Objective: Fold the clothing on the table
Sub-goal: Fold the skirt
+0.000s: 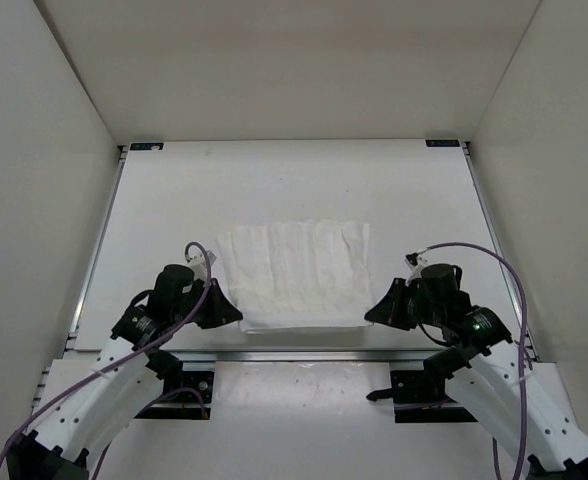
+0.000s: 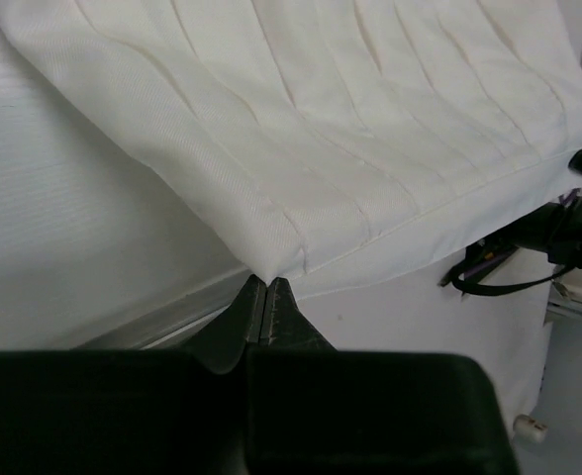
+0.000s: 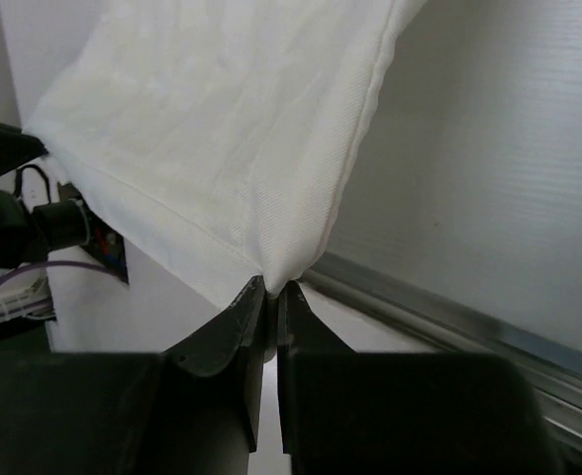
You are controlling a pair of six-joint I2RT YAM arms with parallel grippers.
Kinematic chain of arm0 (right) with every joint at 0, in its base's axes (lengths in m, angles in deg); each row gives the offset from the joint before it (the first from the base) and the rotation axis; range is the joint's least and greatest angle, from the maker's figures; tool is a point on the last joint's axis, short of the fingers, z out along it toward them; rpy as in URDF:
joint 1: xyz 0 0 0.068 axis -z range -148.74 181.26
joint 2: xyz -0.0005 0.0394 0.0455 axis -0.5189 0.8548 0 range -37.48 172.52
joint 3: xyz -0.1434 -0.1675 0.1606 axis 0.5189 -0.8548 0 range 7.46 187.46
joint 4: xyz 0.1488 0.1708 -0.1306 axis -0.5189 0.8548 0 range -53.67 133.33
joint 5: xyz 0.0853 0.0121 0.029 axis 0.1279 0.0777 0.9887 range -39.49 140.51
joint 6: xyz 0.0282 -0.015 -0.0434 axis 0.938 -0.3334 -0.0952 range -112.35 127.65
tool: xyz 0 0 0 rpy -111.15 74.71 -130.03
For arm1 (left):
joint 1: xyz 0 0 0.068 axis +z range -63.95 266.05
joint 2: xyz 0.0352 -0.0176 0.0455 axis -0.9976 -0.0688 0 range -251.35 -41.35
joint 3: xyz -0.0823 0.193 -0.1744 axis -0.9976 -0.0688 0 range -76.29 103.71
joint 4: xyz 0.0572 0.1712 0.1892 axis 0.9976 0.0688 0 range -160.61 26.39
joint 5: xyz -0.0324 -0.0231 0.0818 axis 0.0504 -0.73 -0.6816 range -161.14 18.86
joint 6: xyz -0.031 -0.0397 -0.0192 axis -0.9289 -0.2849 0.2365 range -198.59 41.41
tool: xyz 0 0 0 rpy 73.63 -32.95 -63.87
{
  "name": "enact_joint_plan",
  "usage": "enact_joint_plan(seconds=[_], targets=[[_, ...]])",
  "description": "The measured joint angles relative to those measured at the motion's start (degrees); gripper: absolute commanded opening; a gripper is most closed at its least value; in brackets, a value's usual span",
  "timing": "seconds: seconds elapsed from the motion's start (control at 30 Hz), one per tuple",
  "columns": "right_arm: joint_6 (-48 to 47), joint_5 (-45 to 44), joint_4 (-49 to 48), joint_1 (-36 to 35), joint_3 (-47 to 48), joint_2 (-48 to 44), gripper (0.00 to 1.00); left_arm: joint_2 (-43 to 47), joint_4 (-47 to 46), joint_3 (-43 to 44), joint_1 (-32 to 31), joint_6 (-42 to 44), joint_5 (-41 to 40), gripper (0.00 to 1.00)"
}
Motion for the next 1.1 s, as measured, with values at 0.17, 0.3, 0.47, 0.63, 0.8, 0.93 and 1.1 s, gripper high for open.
enact_joint_plan(seconds=[0.17, 0.3, 0.47, 0.63, 0.8, 0.93, 1.1], targets=[[-2.4, 6.4, 5.5, 5.0, 3.5, -2.6, 0.0, 0.7, 2.6, 3.9, 2.5, -0.8, 3.2, 0.0], [-6.1, 11.9, 3.1, 12.8, 8.5, 5.0, 0.0, -6.9, -1.6, 9.1, 7.5, -0.1, 6.0, 0.0], [-5.5, 16.2, -6.6, 18.3, 10.5, 17.2, 0.0, -21.1, -12.2, 11.8, 13.2, -1.2, 9.4, 0.0], [-4.2, 12.0, -15.1, 16.2, 18.3, 31.9, 0.0, -36.1, -21.5, 17.4, 16.9, -2.9, 9.8, 0.0], [-5.4, 8.8, -20.0, 15.8, 22.3, 37.2, 0.0, -42.0, -25.0, 21.6, 17.7, -3.3, 9.5, 0.0], [-7.0, 6.0, -17.7, 15.4, 22.3, 34.0, 0.0, -40.7, -24.7, 24.4, 16.8, -1.9, 9.4, 0.0], [-7.4, 3.7, -13.8, 13.6, 18.6, 21.7, 0.0, -32.7, -22.7, 21.0, 14.8, -1.1, 9.3, 0.0]])
